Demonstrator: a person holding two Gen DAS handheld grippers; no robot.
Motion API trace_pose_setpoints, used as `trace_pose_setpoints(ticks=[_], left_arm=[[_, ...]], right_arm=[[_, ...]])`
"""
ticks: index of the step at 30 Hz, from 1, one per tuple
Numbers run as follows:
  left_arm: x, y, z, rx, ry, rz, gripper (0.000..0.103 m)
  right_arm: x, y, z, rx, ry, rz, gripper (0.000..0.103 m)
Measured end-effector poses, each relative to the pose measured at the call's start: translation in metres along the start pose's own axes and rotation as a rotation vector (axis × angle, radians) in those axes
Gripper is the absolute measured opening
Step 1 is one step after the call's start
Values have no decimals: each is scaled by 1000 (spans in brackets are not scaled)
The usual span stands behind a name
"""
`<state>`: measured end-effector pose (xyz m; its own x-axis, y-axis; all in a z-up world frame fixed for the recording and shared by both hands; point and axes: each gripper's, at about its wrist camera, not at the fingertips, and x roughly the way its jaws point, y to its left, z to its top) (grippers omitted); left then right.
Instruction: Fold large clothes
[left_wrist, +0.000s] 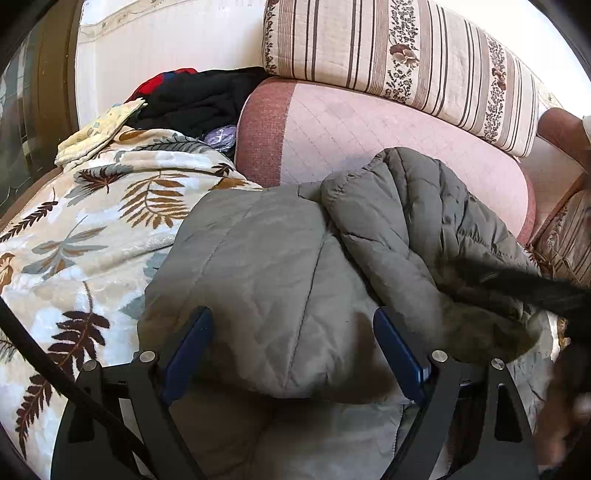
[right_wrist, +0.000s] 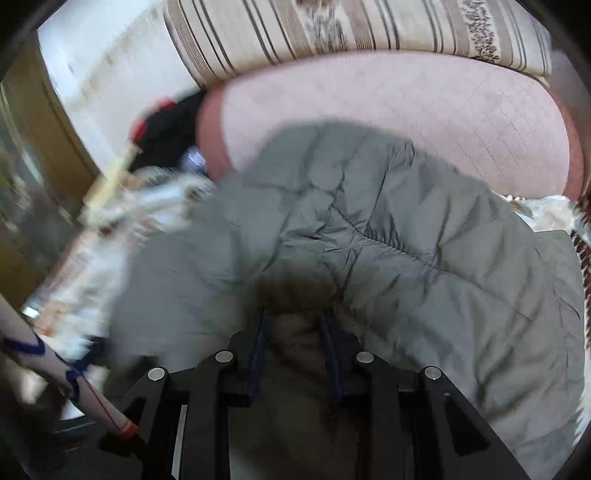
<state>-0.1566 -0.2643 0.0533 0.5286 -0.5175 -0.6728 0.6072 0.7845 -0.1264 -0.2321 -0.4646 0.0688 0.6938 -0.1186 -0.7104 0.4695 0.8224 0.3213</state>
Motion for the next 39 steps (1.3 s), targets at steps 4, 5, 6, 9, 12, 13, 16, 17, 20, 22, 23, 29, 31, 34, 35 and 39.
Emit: trace_pose_setpoints(ticks=[4,5,6,9,12,13,16,17,20,22,23,29,31,34,35,39], left_arm=[[-1,-3,-1,10,-5,-13,88],[-1,-6,-2,21,-4,-9,88],[0,-8,-3,28,-4,-5,88],[0,-14,-4,45,-13,-5,88],[-2,-18,-6,54,-29,-26,88],[-1,-21,-7,64,-24,-28,88],[13,-28,-12,105,30,8,88],[20,-29,-15,118,61,25,88],[21,-31,-16,124,65,25,88],[15,-30,-14,116,61,1,88],[9,-30,-12,108,56,-13,88],[-24,-36,-14,131,28,-26,88],[-34,-38,-20,147,30,-23,88],[-50,-37,-40,176,46,-15,88],[-54,-36,-48,185,51,-5,88],[-73,-33,-82,252,62,53,88]], right_arm=[[-65,-11,-2,-16,-133,-14,31],[-73,-15,-5,-23,-145,-46,31],[-78,-19,-9,-31,-152,-76,31],[-79,-34,-23,-66,-125,-154,31],[-68,-53,-37,-31,-84,-159,31],[-61,-57,-42,-18,-70,-158,31],[-40,-61,-55,-12,-12,-158,31],[-36,-61,-59,-17,-2,-162,31],[-34,-54,-63,-37,-7,-194,31],[-47,-51,-64,-21,-28,-169,31],[-58,-50,-65,-3,-46,-144,31],[-117,-39,-106,9,-63,-82,33],[-135,-40,-129,22,-51,-64,35],[-155,-45,-164,38,-36,-31,39],[-160,-46,-174,35,-31,-33,39],[-176,-54,-219,27,-24,-60,39]])
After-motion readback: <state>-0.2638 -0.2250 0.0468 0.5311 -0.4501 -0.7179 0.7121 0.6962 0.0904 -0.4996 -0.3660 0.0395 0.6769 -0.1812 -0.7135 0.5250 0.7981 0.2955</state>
